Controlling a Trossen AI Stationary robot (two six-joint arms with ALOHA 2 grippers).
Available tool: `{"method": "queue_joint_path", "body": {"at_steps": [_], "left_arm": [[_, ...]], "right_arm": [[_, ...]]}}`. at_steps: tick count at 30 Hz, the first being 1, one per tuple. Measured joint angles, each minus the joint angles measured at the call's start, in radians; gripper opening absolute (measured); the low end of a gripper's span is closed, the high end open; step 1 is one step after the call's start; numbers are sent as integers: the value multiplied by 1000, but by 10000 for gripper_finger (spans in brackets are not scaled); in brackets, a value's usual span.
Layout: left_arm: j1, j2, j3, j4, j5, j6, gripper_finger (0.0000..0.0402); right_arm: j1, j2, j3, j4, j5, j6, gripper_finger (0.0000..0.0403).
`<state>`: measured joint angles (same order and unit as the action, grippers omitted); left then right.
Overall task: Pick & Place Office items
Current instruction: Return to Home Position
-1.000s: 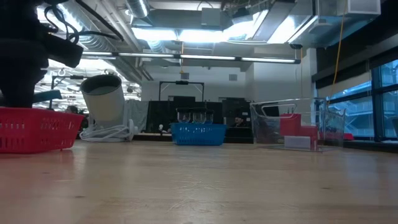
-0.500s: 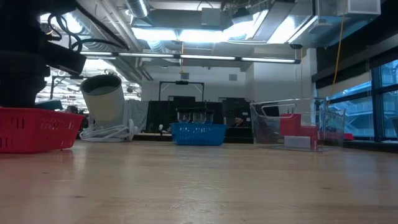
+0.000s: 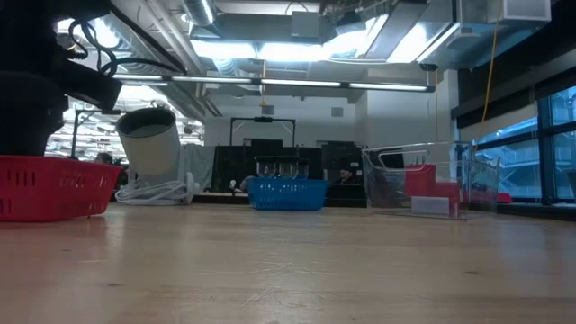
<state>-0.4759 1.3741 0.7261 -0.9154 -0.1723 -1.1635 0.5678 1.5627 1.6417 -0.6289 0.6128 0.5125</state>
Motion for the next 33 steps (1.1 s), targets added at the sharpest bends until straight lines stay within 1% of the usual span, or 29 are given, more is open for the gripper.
{"method": "queue_joint_path", "body": {"at_steps": [4, 6, 8, 12, 14, 16, 20, 23, 26, 28, 33], "left_arm": [[1, -13, 28, -34, 39, 40, 213], [1, -23, 68, -99, 35, 41, 212], [1, -31, 115, -183, 8, 44, 209], [-2, -55, 220, -323, -69, 44, 200], [-10, -70, 268, -368, -111, 49, 199], [-22, -88, 314, -387, -153, 67, 199], [-55, -143, 390, -403, -245, 103, 198], [-78, -209, 424, -403, -312, 104, 198], [-106, -303, 430, -405, -400, 80, 198], [-126, -372, 422, -406, -461, 54, 198], [-193, -522, 389, -408, -592, 27, 198]], "right_arm": [[0, 0, 0, 0, 0, 0, 319], [0, 0, 0, 0, -2, 0, 319], [0, 0, 0, 0, -14, -1, 319], [0, -1, 0, 0, -105, -36, 319], [0, -2, 0, 0, -157, -68, 319], [0, -2, 0, 0, -186, -85, 319], [0, -5, 0, -19, -191, -109, 319], [-1, -8, 0, -65, -142, -135, 319], [-9, -27, 0, -169, -102, -135, 319], [-16, -43, 0, -234, -99, -130, 319], [-18, -71, 0, -310, -93, -153, 319]]}}
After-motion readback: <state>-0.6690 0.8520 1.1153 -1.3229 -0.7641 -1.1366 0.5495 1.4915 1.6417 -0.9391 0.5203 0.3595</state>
